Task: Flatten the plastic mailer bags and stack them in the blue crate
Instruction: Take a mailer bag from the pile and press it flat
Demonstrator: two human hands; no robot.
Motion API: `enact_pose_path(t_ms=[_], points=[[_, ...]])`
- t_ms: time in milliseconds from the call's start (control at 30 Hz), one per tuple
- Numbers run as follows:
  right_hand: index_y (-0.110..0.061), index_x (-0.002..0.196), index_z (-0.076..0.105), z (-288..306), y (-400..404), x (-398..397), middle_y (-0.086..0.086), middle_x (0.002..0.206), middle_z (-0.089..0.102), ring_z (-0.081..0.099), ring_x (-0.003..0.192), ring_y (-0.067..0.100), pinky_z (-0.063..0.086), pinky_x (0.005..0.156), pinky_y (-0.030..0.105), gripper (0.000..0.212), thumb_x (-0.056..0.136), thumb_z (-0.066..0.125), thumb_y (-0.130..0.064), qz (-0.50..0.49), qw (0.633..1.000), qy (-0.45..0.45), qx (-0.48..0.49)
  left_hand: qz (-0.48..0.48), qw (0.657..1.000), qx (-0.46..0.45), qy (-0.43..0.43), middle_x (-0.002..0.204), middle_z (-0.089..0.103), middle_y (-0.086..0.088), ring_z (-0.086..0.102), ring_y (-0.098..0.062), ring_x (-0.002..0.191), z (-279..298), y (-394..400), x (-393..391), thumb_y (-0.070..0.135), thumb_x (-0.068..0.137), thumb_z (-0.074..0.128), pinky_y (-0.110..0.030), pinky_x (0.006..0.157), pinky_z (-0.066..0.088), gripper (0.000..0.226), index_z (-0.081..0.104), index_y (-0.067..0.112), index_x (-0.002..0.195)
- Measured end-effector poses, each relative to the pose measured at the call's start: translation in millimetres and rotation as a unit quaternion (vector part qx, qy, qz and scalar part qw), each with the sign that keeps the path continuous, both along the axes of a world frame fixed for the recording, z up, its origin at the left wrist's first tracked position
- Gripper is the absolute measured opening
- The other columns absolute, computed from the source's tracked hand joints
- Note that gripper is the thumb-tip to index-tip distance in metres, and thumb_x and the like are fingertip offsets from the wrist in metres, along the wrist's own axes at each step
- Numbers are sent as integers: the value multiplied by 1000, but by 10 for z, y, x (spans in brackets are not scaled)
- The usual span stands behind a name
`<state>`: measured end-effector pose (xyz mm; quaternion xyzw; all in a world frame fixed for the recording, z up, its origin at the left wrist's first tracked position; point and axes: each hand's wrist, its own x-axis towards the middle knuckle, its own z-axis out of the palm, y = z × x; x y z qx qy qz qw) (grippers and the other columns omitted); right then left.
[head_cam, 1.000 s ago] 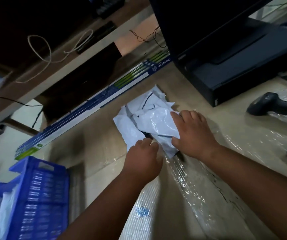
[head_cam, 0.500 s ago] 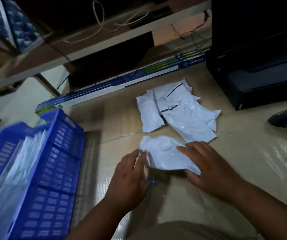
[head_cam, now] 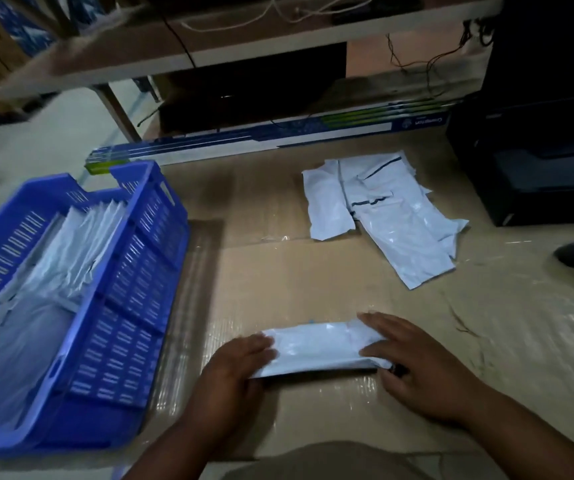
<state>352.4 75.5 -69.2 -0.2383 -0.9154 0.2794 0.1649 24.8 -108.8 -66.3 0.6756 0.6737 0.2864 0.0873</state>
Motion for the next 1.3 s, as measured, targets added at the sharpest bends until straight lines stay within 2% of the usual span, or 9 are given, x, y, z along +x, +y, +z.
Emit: enact_pose_path(t_ms=[100, 200, 300, 467, 667, 833, 1000, 1100, 1300], points=[[-35, 110, 75, 170, -97, -72, -20, 139, 64, 62, 126, 4, 50, 100, 27, 24, 97, 73, -15, -96, 986, 82, -109, 102, 973, -36, -205, 113, 78, 13, 73, -6, 108, 243, -24, 94, 13, 100, 71, -31, 94, 57, 20, 80, 25, 114], [-36, 103, 75, 341, -142, -296, -12, 95, 75, 70, 89, 11, 53, 79, 30, 18, 100, 70, -19, -197, 948, 123, -216, 176, 891, -49, -415, 107, 80, -5, 76, -27, 102, 392, 53, 131, 11, 104, 63, -43, 88, 61, 17, 76, 18, 112], [-42, 111, 71, 363, -147, -531, -14, 94, 72, 67, 91, 7, 53, 81, 30, 15, 101, 69, -32, -257, 928, 116, -246, 253, 830, -73, -491, 95, 80, -10, 77, -26, 84, 416, 119, 108, 12, 104, 63, -40, 65, 62, 12, 69, 19, 111], [-39, 115, 67, 162, -68, -853, -15, 105, 74, 69, 97, 10, 55, 84, 34, 15, 103, 60, -44, -284, 950, -26, -128, 294, 887, -111, -338, 83, 78, 3, 74, -9, 71, 202, 12, -61, 21, 100, 70, -39, 64, 61, 13, 67, 29, 111], [-27, 117, 68, 99, 53, -968, 2, 105, 76, 70, 95, 27, 55, 78, 37, 20, 104, 59, -39, -286, 955, -75, -32, 279, 940, -145, -129, 76, 68, 11, 65, -2, 69, 20, -91, -227, 39, 100, 64, -38, 64, 58, 21, 60, 36, 121], [-15, 122, 68, 303, -43, -1025, 9, 119, 64, 61, 105, 35, 53, 89, 48, 28, 103, 58, -31, -282, 949, -32, 138, 237, 971, -39, -1, 132, 54, 1, 54, -15, 117, 139, -204, -156, 33, 103, 59, -33, 101, 47, 41, 52, 20, 141], [-12, 141, 61, 291, -555, -1491, 14, 152, 53, 48, 139, 36, 36, 118, 55, 45, 99, 53, -29, -120, 968, -67, 209, 91, 987, -16, 132, 168, 31, -18, 29, -30, 156, -101, -120, -87, 29, 103, 55, -47, 125, 30, 63, 39, 4, 159], [-9, 150, 53, -21, -743, -1748, 16, 163, 42, 38, 151, 35, 22, 124, 55, 56, 100, 44, -33, -50, 963, -154, 213, 83, 982, -92, 144, 176, 5, -12, 5, -25, 163, -280, -91, -76, 36, 108, 42, -47, 129, 21, 70, 17, 8, 167], [-8, 164, 29, -246, -813, -1781, 13, 172, 25, 20, 160, 28, 15, 129, 51, 66, 105, 37, -37, -34, 963, -199, 177, 75, 966, -142, 203, 176, 5, -11, 1, -23, 163, -331, -107, -66, 45, 109, 25, -48, 130, 14, 69, 16, 9, 167]])
